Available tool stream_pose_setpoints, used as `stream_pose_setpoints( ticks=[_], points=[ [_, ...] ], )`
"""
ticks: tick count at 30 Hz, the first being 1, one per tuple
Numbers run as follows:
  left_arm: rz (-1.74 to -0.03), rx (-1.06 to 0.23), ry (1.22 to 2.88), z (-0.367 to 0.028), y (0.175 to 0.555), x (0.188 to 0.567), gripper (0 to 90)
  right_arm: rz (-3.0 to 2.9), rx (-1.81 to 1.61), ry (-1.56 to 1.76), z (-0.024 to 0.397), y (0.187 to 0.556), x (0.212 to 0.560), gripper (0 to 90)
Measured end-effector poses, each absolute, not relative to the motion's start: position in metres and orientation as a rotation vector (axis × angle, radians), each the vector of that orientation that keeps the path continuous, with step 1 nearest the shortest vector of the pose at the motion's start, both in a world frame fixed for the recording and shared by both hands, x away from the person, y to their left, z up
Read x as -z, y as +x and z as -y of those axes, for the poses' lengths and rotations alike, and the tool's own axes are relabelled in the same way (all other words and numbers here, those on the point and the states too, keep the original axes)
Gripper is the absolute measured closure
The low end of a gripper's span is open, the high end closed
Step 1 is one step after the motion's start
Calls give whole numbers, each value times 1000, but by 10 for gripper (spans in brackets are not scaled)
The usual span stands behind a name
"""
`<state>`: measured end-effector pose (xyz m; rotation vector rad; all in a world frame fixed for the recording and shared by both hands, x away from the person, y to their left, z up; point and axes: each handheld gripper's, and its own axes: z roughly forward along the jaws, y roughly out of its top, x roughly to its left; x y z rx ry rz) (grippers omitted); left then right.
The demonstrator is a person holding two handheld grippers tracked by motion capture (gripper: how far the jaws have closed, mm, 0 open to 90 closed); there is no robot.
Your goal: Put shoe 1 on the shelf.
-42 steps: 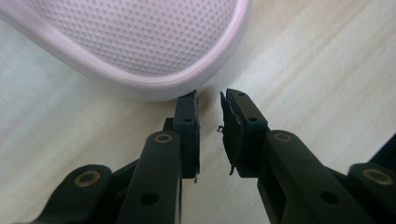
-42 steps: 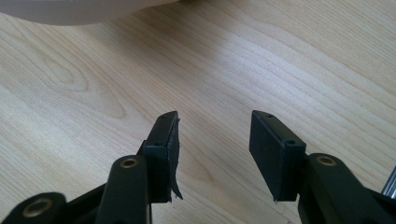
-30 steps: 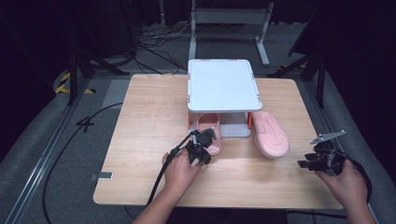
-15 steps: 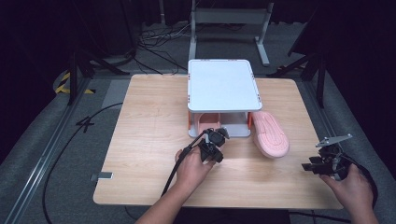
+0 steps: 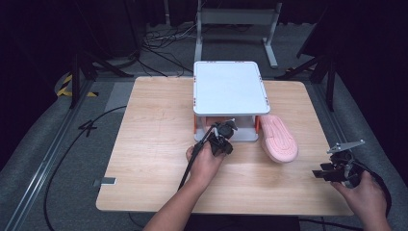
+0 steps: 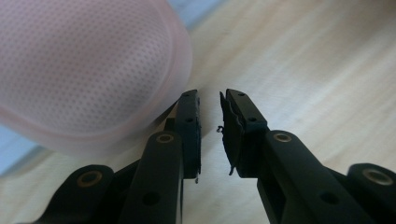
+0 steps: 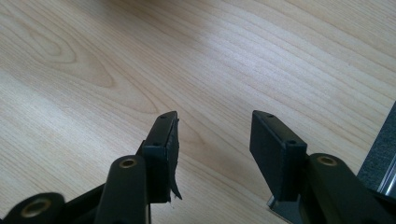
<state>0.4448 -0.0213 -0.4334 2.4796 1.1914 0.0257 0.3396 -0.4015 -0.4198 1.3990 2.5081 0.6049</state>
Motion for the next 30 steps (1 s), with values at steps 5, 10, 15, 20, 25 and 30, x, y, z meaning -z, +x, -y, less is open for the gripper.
stream_pose_setpoints(
  ticks=[5,10,15,20,25,30],
  points=[
    [-1289,-52,2431,13,449,435,758,-2509,-604,1397,401,340,419,523],
    [-1280,-68,2442,8,455,437,764,-2516,-598,1392,399,340,420,522],
    [-1291,-17,2408,13,454,440,739,-2522,-593,1384,397,340,420,521],
    [-1116,-33,2518,4,444,428,685,-2514,-605,1385,399,341,418,521],
    [-1154,-54,2457,-6,422,408,622,-2522,-611,1365,395,345,417,521],
    [-1145,-90,2378,-38,406,385,557,-2512,-635,1364,393,347,414,527]
  ],
)
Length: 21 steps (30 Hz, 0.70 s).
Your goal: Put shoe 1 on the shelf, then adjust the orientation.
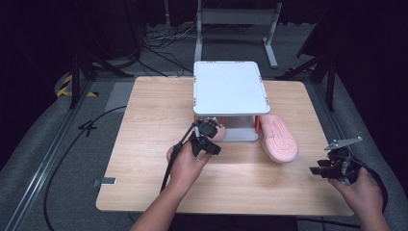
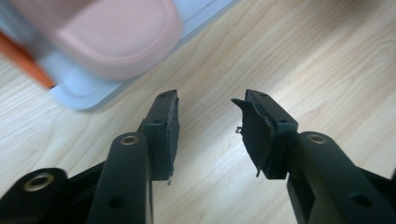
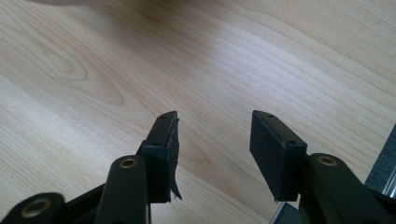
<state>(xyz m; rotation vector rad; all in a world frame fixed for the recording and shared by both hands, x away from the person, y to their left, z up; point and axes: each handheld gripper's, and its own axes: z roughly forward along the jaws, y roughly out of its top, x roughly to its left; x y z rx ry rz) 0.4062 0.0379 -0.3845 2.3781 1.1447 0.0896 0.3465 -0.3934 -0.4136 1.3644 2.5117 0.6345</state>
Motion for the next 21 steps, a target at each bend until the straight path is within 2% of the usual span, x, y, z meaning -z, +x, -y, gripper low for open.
stream_pose_setpoints(
  ticks=[9,11,17,21],
  points=[
    [-1122,-97,2322,-92,392,361,489,-2498,-704,1341,389,357,403,566],
    [-1131,-79,2299,-110,387,358,490,-2510,-736,1316,386,361,398,610],
    [-1187,-123,2265,-143,380,357,485,-2480,-791,1300,381,367,385,658],
    [-1231,-138,2253,-155,376,359,484,-2469,-873,1296,376,373,374,718]
  ],
)
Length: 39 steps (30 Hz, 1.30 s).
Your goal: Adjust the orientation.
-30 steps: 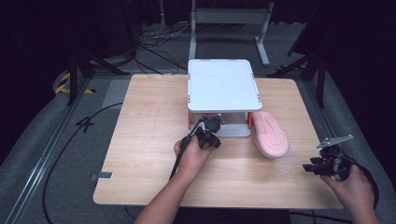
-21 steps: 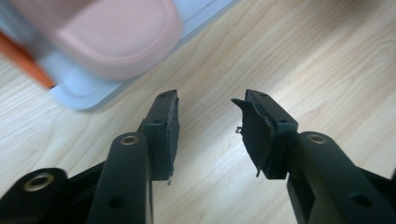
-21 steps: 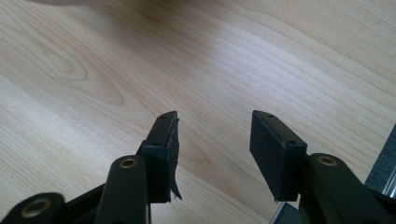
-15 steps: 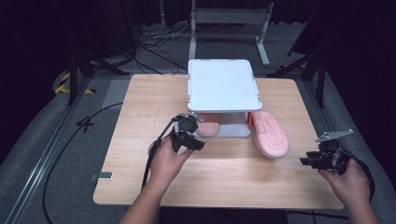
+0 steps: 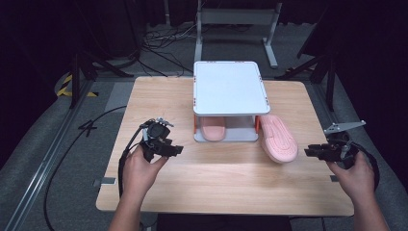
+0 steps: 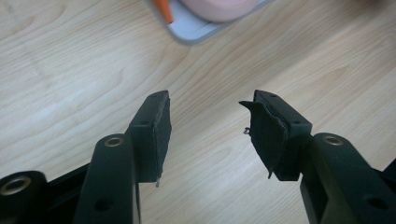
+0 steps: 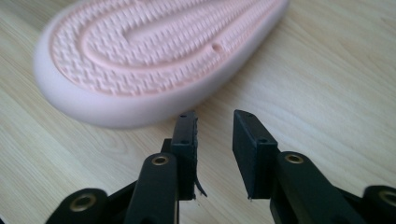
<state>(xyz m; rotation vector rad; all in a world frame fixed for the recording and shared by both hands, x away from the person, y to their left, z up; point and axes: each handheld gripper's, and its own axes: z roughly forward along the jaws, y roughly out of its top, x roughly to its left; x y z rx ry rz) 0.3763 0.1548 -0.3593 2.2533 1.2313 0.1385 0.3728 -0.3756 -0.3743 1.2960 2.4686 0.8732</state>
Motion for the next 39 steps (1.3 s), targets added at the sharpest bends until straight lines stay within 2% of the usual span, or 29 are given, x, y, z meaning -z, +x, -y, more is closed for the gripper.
stream_pose_setpoints(
  ticks=[12,20,26,32,39],
  points=[
    [-1365,-156,2217,-196,359,371,482,-2520,-929,1196,337,412,349,813],
    [-1368,-177,2158,-194,361,370,501,-2512,-911,1243,311,432,360,837],
    [-1355,-168,2182,-189,363,373,493,-2532,-899,1217,299,436,373,825],
    [-1329,-165,2218,-180,364,378,492,-2507,-926,1235,303,435,378,802],
    [-1314,-156,2240,-174,368,380,491,-2458,-937,1286,327,428,378,820]
  ],
)
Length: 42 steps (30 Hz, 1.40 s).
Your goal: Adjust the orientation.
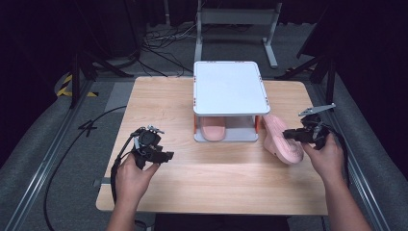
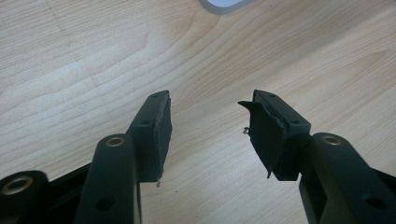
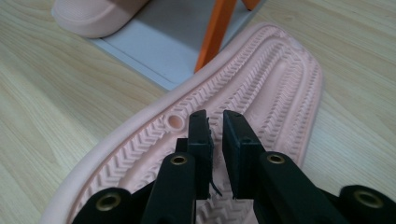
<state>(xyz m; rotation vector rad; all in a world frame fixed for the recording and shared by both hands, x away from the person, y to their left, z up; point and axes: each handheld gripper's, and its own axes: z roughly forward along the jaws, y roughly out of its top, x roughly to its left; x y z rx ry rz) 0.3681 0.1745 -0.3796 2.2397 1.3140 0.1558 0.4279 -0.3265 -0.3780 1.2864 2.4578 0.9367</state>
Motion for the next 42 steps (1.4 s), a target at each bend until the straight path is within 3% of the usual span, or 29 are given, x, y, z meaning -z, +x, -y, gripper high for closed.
stream_pose_setpoints(
  ticks=[19,29,36,42],
  points=[
    [-1280,-146,2241,-164,376,376,494,-2427,-804,1420,365,416,397,788],
    [-1275,-145,2244,-165,375,376,494,-2352,-814,1420,375,402,376,765],
    [-1298,-149,2235,-170,371,377,494,-2322,-890,1323,367,394,350,753],
    [-1310,-147,2240,-171,369,380,494,-2371,-844,1265,343,403,354,758]
  ],
)
